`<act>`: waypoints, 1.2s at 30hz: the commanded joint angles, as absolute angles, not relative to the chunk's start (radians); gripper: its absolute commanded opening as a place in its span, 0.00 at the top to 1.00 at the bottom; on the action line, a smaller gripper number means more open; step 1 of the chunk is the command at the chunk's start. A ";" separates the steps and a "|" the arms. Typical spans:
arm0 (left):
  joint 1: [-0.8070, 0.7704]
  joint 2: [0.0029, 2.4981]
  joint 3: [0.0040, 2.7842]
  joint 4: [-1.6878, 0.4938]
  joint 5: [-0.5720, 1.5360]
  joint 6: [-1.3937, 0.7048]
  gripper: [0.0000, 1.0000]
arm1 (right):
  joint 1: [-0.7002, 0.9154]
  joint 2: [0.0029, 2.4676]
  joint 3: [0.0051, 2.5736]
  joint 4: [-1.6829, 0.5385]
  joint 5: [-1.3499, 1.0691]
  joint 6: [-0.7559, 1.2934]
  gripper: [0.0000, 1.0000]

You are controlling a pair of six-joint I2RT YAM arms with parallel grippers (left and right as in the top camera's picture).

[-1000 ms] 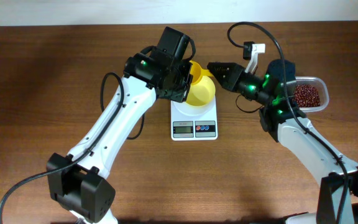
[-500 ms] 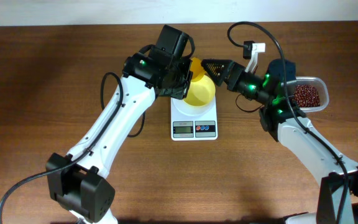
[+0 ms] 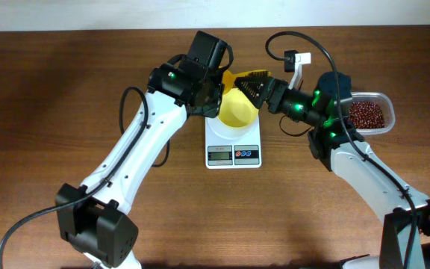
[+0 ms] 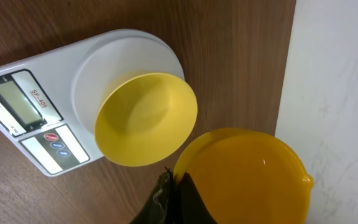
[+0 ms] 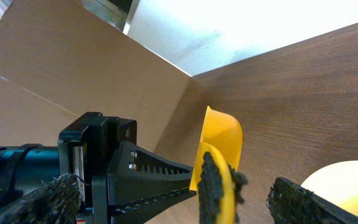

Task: Scoop item into bowl and weigh 50g on scale
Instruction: 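Open the left gripper and pull the scoop right toward the beans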

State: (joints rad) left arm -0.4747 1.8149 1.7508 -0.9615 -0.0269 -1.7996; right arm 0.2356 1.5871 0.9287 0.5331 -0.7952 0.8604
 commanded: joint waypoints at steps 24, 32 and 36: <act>-0.541 1.819 1.761 -0.958 0.022 -1.871 1.00 | 0.242 1.592 0.935 0.508 -0.680 0.842 0.77; -0.541 1.819 1.761 -0.960 0.022 -1.870 1.00 | 0.242 1.592 0.935 0.505 -0.680 0.842 0.96; -0.541 1.819 1.761 -0.964 0.022 -1.870 0.72 | 0.242 1.592 0.935 0.504 -0.679 0.842 0.96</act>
State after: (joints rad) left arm -0.5350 1.8153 1.7508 -0.9607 0.0044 -1.8618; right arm 0.2356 1.5871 0.9287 0.5014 -0.6888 0.8577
